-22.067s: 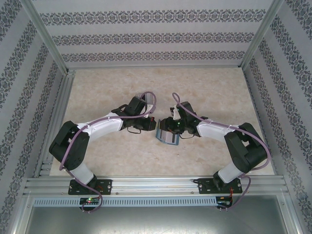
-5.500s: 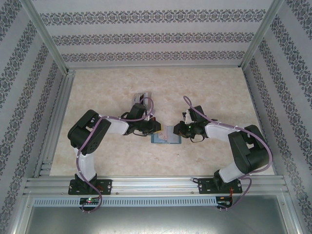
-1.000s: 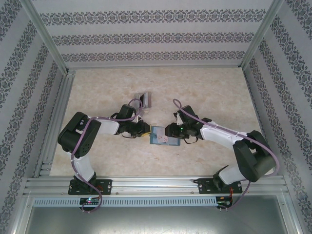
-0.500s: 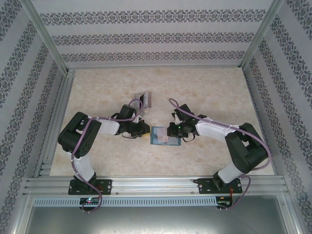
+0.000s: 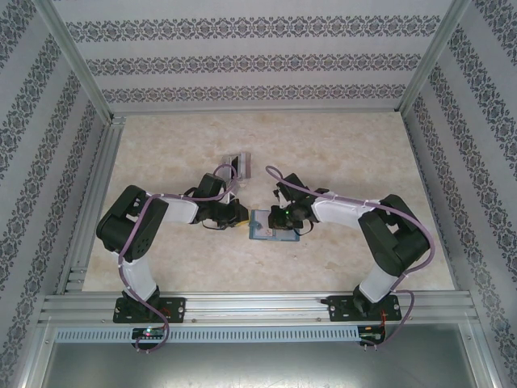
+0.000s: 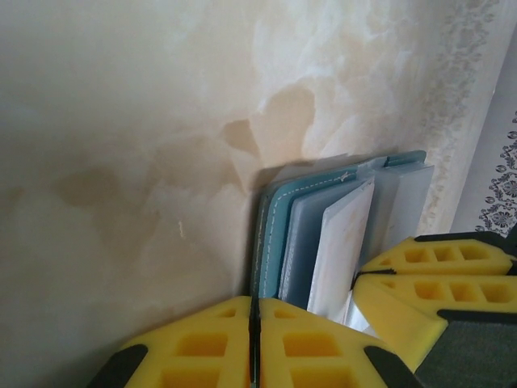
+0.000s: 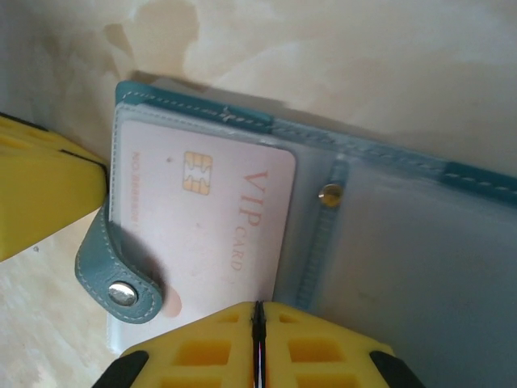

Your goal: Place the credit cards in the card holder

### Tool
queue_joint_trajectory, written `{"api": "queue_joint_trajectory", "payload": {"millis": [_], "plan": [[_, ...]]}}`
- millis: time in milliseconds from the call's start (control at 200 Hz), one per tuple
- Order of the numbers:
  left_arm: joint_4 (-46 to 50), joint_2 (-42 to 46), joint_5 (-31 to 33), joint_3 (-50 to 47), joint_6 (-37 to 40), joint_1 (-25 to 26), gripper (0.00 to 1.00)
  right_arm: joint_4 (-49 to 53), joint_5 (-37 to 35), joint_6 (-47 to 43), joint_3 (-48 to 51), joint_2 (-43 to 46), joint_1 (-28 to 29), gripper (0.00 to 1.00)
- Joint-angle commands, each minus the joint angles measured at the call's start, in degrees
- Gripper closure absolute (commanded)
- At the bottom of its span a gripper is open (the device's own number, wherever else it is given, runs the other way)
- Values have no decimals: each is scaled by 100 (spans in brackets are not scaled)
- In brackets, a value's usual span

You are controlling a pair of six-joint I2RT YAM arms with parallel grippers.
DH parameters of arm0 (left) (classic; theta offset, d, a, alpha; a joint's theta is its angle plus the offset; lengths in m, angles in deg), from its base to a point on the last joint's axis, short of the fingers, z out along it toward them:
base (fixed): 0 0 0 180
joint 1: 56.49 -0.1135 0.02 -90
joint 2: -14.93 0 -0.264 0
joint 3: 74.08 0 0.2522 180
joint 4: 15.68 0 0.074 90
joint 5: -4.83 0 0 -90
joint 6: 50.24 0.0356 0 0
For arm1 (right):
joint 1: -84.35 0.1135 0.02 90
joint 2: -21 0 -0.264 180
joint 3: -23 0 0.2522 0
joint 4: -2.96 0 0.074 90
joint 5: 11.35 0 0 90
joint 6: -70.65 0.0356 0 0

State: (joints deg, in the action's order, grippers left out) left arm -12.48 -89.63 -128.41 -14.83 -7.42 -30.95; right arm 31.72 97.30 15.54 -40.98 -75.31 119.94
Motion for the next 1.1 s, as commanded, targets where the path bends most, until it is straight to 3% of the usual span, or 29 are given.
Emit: {"api": "queue_joint_trajectory", "payload": {"millis": [0,195,370,480,625,799,1094], "plan": [[-137,-118,-56,-67,-81,74,89,53,-18,-53,-141,-137,130,88],[-71,-33,-53,-55,-51,81,89,57,35,-22,-173,-54,179,88],[408,347,178,59,153,-2,86,324,-108,-29,-5,550,76,88],[945,670,387,304,427,-75,74,464,-128,7,220,1014,-21,87],[1572,761,545,831,877,-81,69,457,38,142,631,1415,-49,87],[1588,434,392,1406,930,-51,69,202,252,434,1293,1781,-52,86],[1694,-618,216,2362,1134,237,69,62,-37,606,1828,1993,-187,86]]}}
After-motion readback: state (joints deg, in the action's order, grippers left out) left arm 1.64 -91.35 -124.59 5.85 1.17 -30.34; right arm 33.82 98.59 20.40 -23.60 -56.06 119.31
